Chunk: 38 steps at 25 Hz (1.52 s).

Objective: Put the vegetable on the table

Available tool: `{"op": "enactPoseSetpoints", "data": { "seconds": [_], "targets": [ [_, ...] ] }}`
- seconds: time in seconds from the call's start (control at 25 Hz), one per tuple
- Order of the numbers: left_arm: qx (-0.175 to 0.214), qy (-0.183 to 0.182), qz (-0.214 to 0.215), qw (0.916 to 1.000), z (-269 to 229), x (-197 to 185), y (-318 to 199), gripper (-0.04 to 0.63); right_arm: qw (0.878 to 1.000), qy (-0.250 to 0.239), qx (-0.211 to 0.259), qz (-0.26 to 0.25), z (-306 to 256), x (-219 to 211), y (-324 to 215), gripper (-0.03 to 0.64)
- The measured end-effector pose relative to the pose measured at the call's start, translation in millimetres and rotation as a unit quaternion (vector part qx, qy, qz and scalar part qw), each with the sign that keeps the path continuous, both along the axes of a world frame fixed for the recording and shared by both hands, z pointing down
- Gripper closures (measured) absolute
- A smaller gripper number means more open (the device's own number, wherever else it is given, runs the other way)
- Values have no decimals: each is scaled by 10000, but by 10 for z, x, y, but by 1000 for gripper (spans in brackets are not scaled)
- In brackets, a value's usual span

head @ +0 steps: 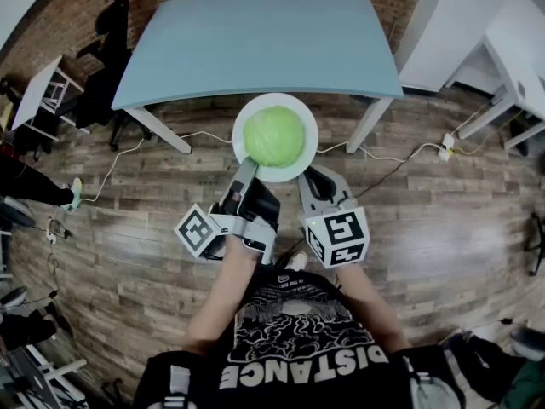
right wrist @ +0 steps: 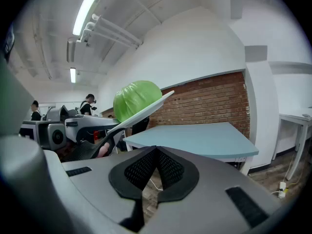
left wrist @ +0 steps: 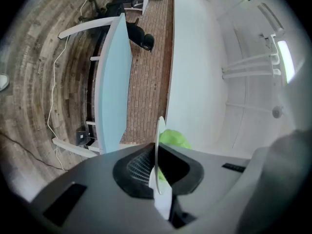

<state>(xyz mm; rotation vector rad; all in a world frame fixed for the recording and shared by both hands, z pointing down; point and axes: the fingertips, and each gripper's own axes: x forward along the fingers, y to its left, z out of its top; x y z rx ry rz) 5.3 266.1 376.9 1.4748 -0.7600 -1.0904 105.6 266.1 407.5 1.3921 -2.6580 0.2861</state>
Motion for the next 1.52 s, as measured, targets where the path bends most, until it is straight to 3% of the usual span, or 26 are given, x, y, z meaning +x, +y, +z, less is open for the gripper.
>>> {"op": "enactPoseSetpoints", "data": {
  "seconds": [0.68,0.96,1.52],
  "targets": [
    [47,109,127,9998,172,-35,-65,584,9998,130,56,120,191,-36,-53,607],
    [-183,195,187,9995,162,-202,-833,584,9995,227,-140,152,148,-210,-782,607],
    [-349,319,422,9980,166,-422,-1645,585,9982,354,-307,364,125,-435,-1541,607]
  ]
}}
